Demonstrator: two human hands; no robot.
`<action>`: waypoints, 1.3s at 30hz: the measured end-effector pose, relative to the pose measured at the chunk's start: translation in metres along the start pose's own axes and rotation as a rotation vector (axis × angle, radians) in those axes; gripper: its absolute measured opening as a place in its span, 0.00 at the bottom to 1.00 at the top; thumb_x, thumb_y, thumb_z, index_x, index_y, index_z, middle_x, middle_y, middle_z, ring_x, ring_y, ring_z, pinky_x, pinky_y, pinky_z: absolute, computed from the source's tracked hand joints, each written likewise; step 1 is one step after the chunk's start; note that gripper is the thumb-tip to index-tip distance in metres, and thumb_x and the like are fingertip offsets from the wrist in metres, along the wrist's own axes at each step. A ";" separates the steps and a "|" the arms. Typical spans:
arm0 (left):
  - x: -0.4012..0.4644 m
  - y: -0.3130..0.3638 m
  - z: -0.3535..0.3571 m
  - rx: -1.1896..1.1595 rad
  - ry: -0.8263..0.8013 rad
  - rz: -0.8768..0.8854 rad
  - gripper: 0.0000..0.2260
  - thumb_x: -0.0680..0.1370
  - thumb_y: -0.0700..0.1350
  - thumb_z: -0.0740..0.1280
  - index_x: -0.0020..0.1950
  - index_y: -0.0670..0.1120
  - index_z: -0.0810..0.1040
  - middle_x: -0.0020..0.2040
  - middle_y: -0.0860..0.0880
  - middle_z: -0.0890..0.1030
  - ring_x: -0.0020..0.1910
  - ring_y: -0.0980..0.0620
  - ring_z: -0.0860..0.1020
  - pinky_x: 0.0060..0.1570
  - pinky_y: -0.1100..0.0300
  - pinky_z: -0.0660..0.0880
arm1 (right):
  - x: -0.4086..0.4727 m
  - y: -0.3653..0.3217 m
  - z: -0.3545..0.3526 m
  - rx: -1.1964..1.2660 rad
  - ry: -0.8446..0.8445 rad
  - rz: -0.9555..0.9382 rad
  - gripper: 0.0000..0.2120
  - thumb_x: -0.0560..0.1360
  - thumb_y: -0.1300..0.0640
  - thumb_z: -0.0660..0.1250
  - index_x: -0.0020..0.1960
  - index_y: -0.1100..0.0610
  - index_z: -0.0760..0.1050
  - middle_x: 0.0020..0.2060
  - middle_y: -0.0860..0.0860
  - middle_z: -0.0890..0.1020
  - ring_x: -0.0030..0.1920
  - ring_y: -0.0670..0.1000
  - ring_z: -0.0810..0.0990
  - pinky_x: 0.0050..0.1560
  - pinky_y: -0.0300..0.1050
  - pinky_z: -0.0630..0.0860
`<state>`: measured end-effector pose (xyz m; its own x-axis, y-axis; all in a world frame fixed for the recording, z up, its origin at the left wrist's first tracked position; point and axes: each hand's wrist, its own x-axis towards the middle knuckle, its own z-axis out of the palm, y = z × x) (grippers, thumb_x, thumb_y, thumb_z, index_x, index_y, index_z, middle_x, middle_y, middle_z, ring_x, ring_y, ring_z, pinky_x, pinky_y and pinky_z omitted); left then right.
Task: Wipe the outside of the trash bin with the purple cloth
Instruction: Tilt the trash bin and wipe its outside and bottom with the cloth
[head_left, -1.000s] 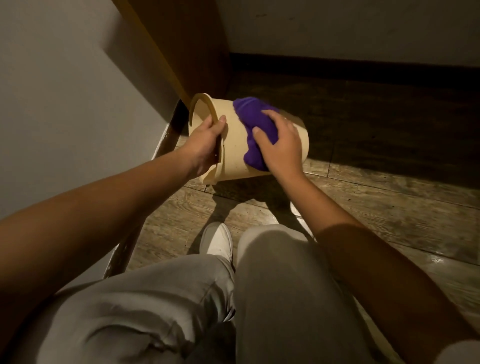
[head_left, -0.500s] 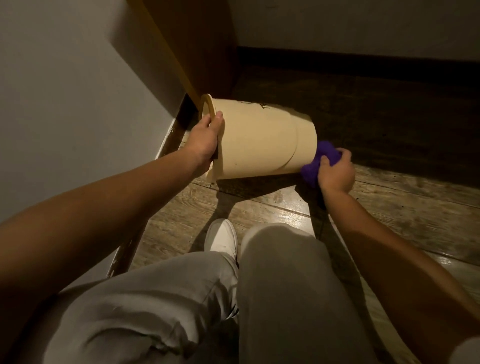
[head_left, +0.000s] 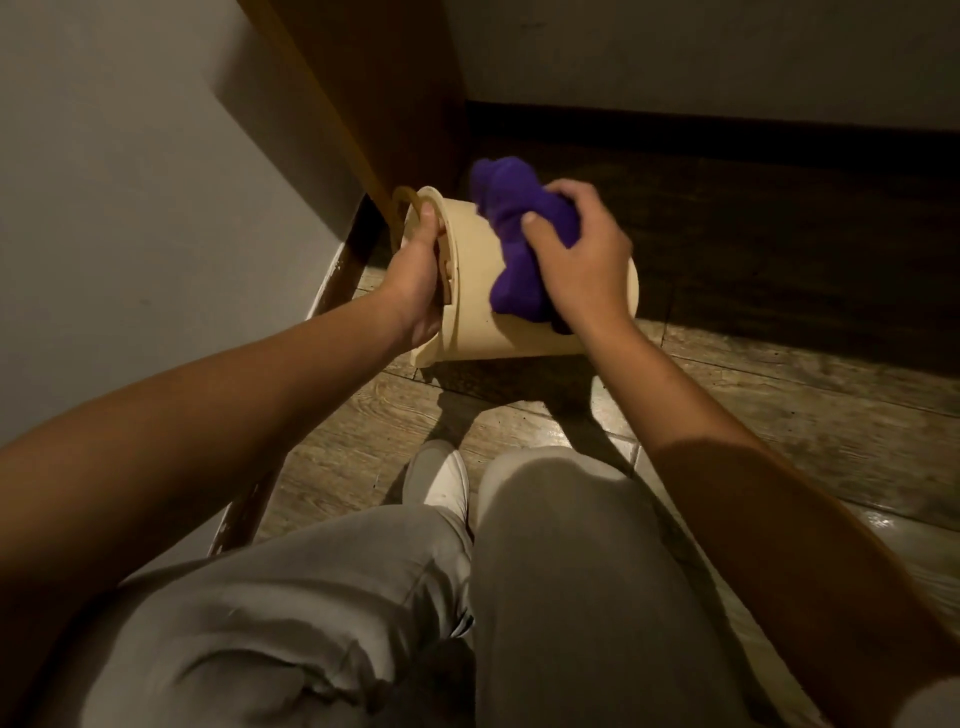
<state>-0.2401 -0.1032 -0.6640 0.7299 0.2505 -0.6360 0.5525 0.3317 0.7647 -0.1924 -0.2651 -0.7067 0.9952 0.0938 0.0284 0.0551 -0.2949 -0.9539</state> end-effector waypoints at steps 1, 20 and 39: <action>0.000 0.001 0.002 -0.031 -0.020 0.000 0.30 0.84 0.67 0.51 0.78 0.50 0.71 0.64 0.40 0.84 0.56 0.42 0.87 0.47 0.47 0.85 | -0.004 -0.006 0.009 -0.010 -0.031 -0.025 0.21 0.80 0.49 0.69 0.72 0.50 0.71 0.63 0.50 0.78 0.57 0.46 0.78 0.57 0.44 0.79; 0.002 -0.002 0.002 0.179 0.039 0.104 0.20 0.87 0.54 0.57 0.80 0.54 0.67 0.60 0.48 0.83 0.57 0.45 0.84 0.44 0.52 0.82 | -0.014 0.120 -0.024 -0.561 0.174 0.171 0.23 0.82 0.42 0.61 0.75 0.47 0.65 0.62 0.57 0.73 0.54 0.56 0.78 0.48 0.46 0.73; 0.002 0.000 0.013 -0.026 0.059 0.038 0.17 0.87 0.52 0.58 0.67 0.44 0.79 0.53 0.45 0.89 0.53 0.47 0.87 0.46 0.54 0.84 | -0.025 0.013 0.033 -0.334 -0.027 -0.245 0.24 0.81 0.43 0.64 0.75 0.47 0.68 0.60 0.53 0.77 0.55 0.52 0.78 0.48 0.42 0.72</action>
<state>-0.2331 -0.1139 -0.6640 0.7248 0.3163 -0.6120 0.5132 0.3446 0.7860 -0.2195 -0.2398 -0.7294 0.9472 0.2230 0.2304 0.3175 -0.5530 -0.7703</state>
